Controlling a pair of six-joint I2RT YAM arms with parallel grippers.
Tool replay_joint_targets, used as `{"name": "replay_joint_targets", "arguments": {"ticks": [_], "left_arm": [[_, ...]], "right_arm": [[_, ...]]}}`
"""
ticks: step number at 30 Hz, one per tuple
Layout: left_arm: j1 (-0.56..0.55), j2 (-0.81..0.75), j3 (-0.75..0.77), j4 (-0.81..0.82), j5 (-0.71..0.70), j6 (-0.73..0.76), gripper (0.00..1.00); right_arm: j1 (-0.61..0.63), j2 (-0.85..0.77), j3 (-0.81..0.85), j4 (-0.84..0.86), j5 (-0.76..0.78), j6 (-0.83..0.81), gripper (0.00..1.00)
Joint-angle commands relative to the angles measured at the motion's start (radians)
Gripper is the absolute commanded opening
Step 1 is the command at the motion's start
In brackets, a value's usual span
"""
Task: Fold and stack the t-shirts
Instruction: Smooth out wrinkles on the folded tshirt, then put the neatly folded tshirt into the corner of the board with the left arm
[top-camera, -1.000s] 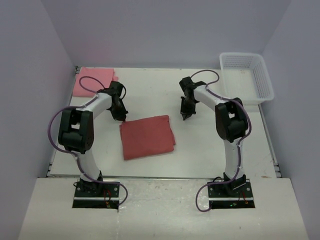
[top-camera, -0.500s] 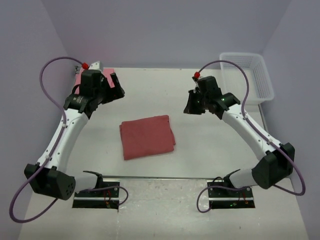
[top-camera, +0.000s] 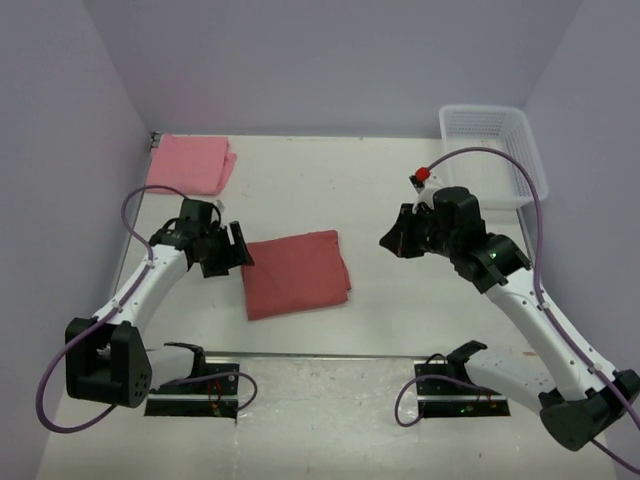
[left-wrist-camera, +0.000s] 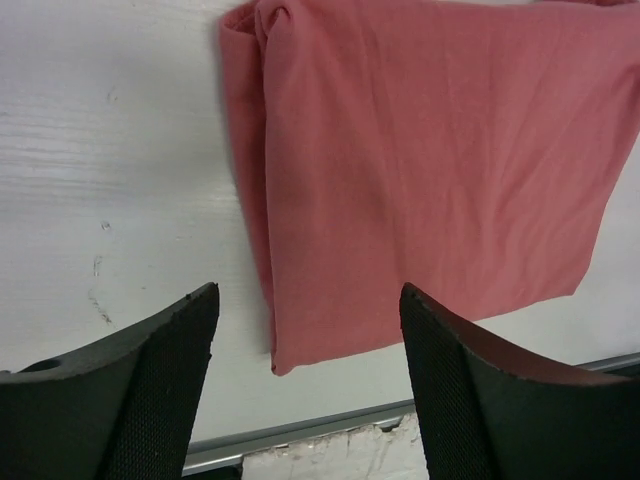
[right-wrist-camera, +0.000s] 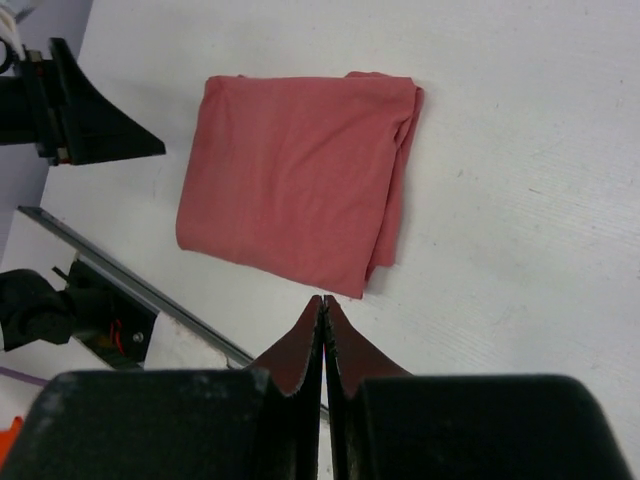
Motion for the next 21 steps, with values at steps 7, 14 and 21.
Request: {"name": "replay_joint_targets", "arguments": {"ticks": [7, 14, 21], "left_arm": [[0.073, 0.075, -0.156, 0.213, 0.232, 0.037, 0.81], [0.084, 0.107, -0.158, 0.197, 0.206, 0.033, 0.84], [0.087, 0.194, -0.238, 0.268, 0.281, -0.013, 0.85]], "right_arm": [[0.004, -0.085, -0.079, 0.043, -0.079, -0.031, 0.00], [0.004, -0.119, -0.095, 0.046, -0.068, -0.032, 0.00], [0.004, -0.131, -0.096, 0.049, -0.057, -0.026, 0.00]]}}
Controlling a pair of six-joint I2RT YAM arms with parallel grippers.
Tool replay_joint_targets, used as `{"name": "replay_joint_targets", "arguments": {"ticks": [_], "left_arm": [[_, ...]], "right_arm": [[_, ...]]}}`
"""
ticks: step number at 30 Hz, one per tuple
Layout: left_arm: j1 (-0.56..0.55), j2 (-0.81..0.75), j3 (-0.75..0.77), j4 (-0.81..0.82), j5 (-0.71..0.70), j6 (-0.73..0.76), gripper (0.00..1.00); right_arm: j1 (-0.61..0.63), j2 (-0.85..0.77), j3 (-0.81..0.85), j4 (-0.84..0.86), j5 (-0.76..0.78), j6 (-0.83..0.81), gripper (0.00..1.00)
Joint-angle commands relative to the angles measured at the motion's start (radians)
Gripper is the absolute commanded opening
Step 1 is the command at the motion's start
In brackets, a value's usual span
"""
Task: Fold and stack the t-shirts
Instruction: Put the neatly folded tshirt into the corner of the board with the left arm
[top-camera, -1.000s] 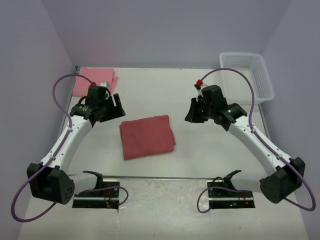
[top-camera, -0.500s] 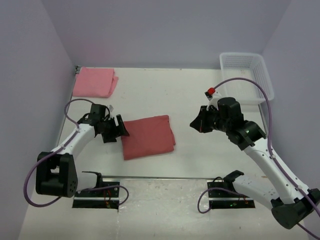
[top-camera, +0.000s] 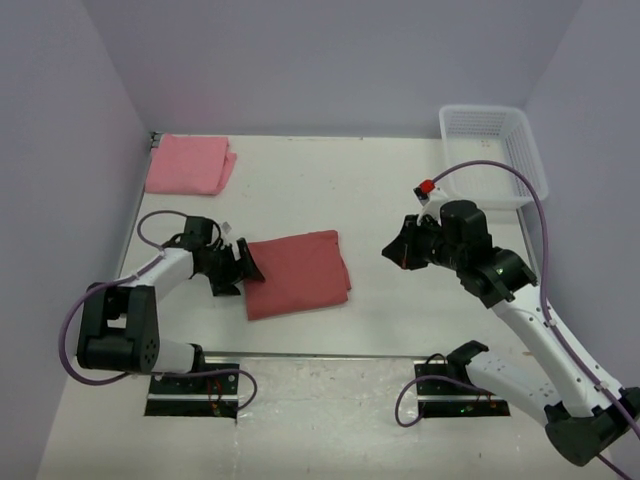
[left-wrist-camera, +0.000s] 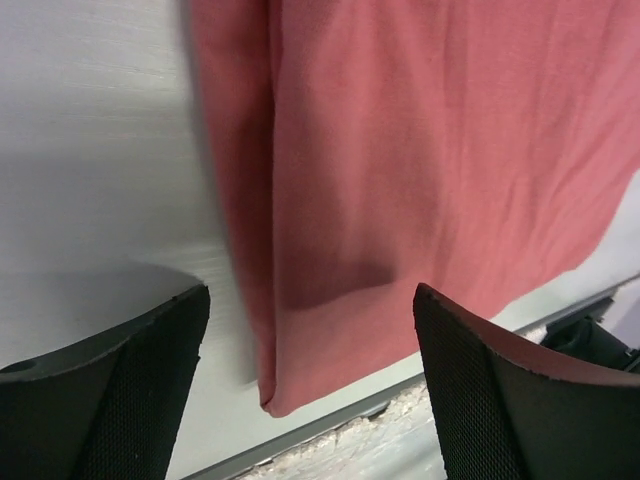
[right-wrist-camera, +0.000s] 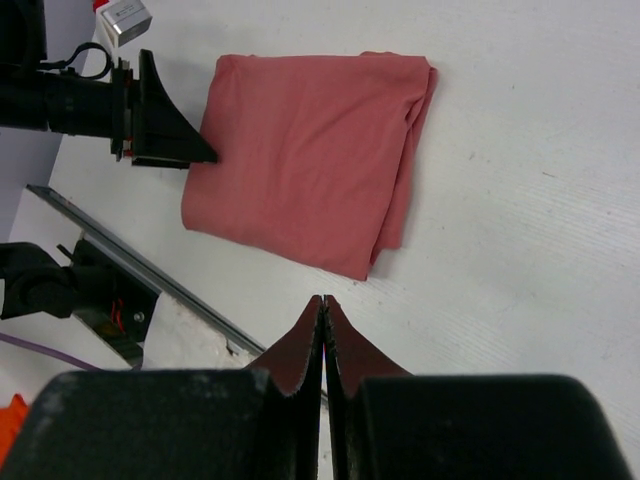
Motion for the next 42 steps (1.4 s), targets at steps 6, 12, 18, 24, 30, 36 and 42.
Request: {"name": "replay_joint_targets", "arguments": {"ticks": [6, 12, 18, 24, 30, 36, 42], "left_arm": [[0.007, 0.110, -0.115, 0.145, 0.081, -0.042, 0.88], [-0.039, 0.272, -0.152, 0.324, 0.116, -0.124, 0.85], [-0.096, 0.366, -0.147, 0.469, 0.128, -0.229, 0.44], [-0.099, 0.400, -0.170, 0.663, 0.150, -0.308, 0.23], [-0.101, 0.350, -0.141, 0.756, 0.131, -0.346, 0.00], [-0.110, 0.127, 0.071, 0.477, -0.041, -0.164, 0.00], [-0.111, 0.110, 0.447, 0.074, -0.290, 0.083, 0.00]], "right_arm": [[0.002, -0.010, 0.001, 0.047, -0.009, -0.015, 0.00], [0.002, 0.010, 0.009, 0.055, -0.012, -0.007, 0.00], [0.001, 0.002, 0.024, 0.046, 0.033, -0.017, 0.00], [0.001, 0.002, 0.019, 0.044, 0.022, -0.014, 0.00], [0.001, 0.011, 0.005, 0.046, 0.010, -0.007, 0.00], [0.001, 0.013, -0.016, 0.046, 0.004, -0.006, 0.00], [0.001, 0.015, -0.028, 0.080, -0.076, 0.017, 0.01]]}}
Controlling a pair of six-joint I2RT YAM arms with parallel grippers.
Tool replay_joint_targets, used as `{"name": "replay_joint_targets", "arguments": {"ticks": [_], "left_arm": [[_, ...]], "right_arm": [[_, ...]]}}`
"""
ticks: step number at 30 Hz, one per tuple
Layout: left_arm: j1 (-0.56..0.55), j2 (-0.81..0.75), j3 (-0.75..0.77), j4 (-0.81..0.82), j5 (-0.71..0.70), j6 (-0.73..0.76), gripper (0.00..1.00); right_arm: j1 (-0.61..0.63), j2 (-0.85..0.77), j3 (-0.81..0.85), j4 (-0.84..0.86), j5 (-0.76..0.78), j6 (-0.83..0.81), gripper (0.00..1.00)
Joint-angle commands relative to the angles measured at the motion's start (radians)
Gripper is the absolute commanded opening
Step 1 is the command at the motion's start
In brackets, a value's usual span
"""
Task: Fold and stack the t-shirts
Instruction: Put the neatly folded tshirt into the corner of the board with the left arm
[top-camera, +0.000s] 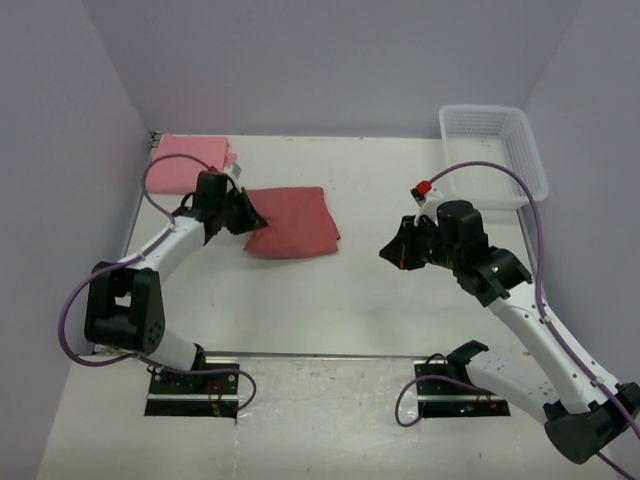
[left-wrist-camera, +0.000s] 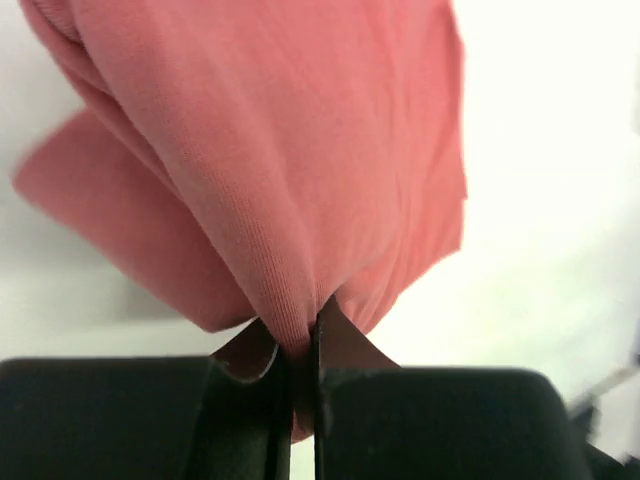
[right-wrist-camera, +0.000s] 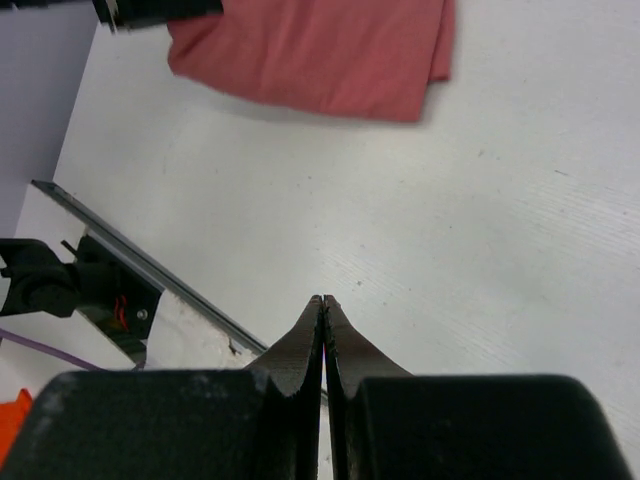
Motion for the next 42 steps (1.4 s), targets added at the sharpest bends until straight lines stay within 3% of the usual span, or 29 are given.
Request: {"name": "replay_joint_targets", "arguments": {"ticks": [1, 7, 16, 26, 31, 37, 42], "left_arm": [[-0.002, 0.018, 0.234, -0.226, -0.217, 0.231, 0.00], [-0.004, 0.079, 0.333, -0.157, -0.314, 0.380, 0.00], [0.012, 0.214, 0.428, -0.118, -0.276, 0.459, 0.00], [-0.034, 0.140, 0.457, -0.064, -0.084, 0.390, 0.00], [-0.157, 0.073, 0.358, -0.032, -0.030, 0.341, 0.00], [-0.419, 0.003, 0.313, 0.031, 0.062, 0.250, 0.00], [-0.444, -0.161, 0.147, 0.096, 0.103, 0.180, 0.00]], "right_arm": [[0.001, 0.002, -0.007, 0.057, -0.082, 0.014, 0.01], [0.007, 0.061, -0.004, 0.048, -0.156, 0.002, 0.00], [0.015, 0.050, -0.036, 0.048, -0.144, -0.014, 0.00], [0.020, 0.097, -0.027, 0.060, -0.132, -0.014, 0.00], [0.021, 0.117, -0.010, 0.052, -0.085, -0.011, 0.01], [0.024, 0.105, -0.011, 0.052, 0.039, 0.039, 0.00], [0.027, 0.088, 0.021, 0.029, 0.111, 0.054, 0.00]]}}
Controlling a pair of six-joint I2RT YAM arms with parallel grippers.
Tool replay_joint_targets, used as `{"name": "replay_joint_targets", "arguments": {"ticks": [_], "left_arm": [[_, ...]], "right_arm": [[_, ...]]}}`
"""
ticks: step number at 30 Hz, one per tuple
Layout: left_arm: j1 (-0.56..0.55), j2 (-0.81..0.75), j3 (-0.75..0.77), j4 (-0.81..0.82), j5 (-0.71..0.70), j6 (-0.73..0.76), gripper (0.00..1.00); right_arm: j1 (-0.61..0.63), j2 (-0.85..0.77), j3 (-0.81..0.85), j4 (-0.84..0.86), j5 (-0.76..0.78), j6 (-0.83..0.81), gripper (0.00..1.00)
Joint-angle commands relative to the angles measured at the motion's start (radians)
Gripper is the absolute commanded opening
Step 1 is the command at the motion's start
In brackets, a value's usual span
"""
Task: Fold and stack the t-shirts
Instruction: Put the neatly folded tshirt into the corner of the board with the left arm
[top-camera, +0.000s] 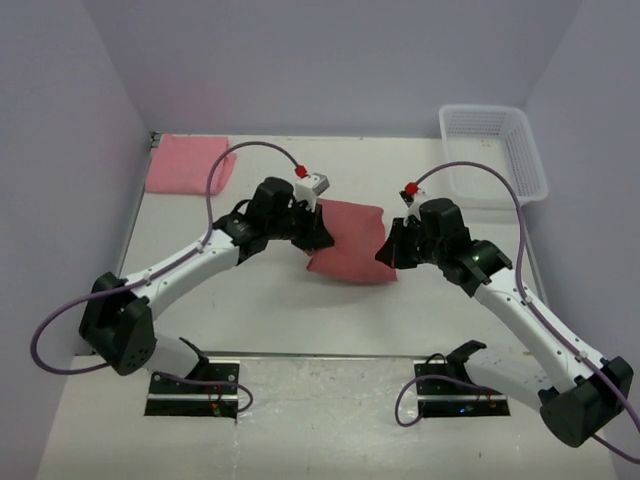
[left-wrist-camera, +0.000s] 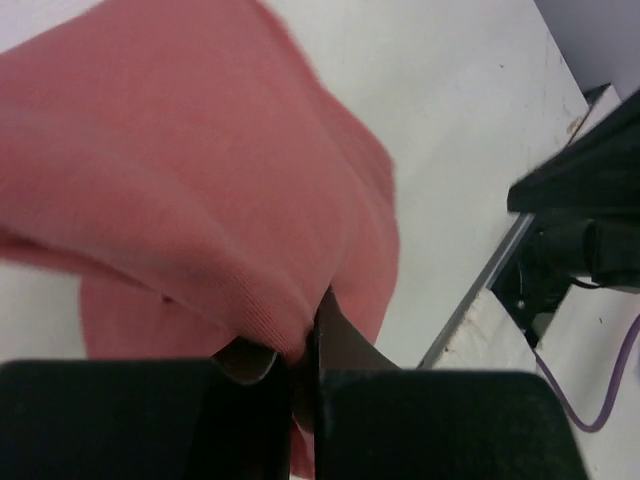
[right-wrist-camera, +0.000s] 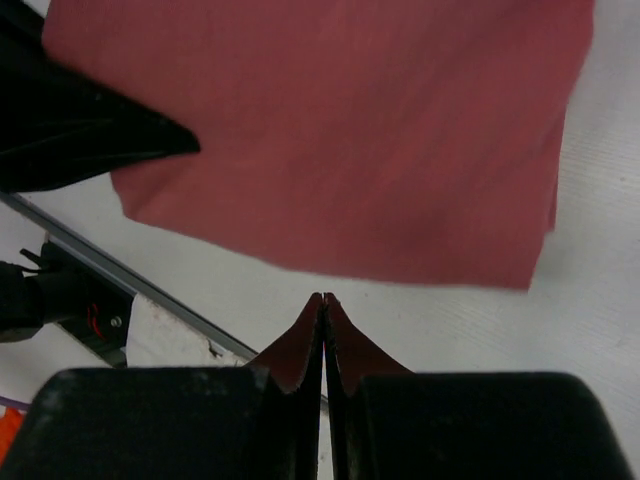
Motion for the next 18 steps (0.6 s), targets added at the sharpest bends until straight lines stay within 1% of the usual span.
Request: {"name": "replay_joint_targets", "arguments": {"ticks": [1, 3, 4, 7, 9, 10, 12, 13, 16, 18], "left_arm": [[0.030, -0.172, -0.091, 0.032, -0.006, -0.060, 0.00], [0.054, -0.185, -0.131, -0.042, -0.076, -0.039, 0.00], [0.088, -0.185, -0.151, -0.088, -0.103, -0.036, 0.00], [0.164, -0.125, -0.211, -0.119, -0.114, -0.020, 0.00], [0.185, -0.081, -0.251, -0.084, -0.096, -0.029, 0.00], [0.192, -0.009, -0.252, -0.067, -0.082, -0.037, 0.00], [0.186, 0.059, -0.266, -0.028, -0.032, -0.052, 0.00], [0.186, 0.112, -0.281, 0.020, -0.009, -0.068, 0.00], [0.179, 0.182, -0.312, 0.041, 0.004, -0.120, 0.00], [0.177, 0.173, -0.335, 0.047, -0.004, -0.135, 0.00]], "right_arm": [[0.008, -0.002, 0.082, -0.006, 0.076, 0.017, 0.00], [0.007, 0.021, 0.102, -0.020, 0.075, 0.013, 0.00], [0.007, 0.038, 0.104, -0.015, 0.067, 0.014, 0.00], [0.008, 0.070, 0.105, 0.017, 0.024, 0.019, 0.00], [0.014, 0.090, 0.117, 0.023, 0.010, 0.020, 0.00], [0.019, 0.109, 0.124, 0.023, 0.004, 0.020, 0.00], [0.028, 0.121, 0.131, 0.029, 0.004, 0.020, 0.00], [0.031, 0.124, 0.134, 0.029, 0.003, 0.019, 0.00], [0.033, 0.144, 0.147, 0.022, 0.003, 0.008, 0.01], [0.036, 0.158, 0.148, 0.017, 0.001, 0.002, 0.01]]}}
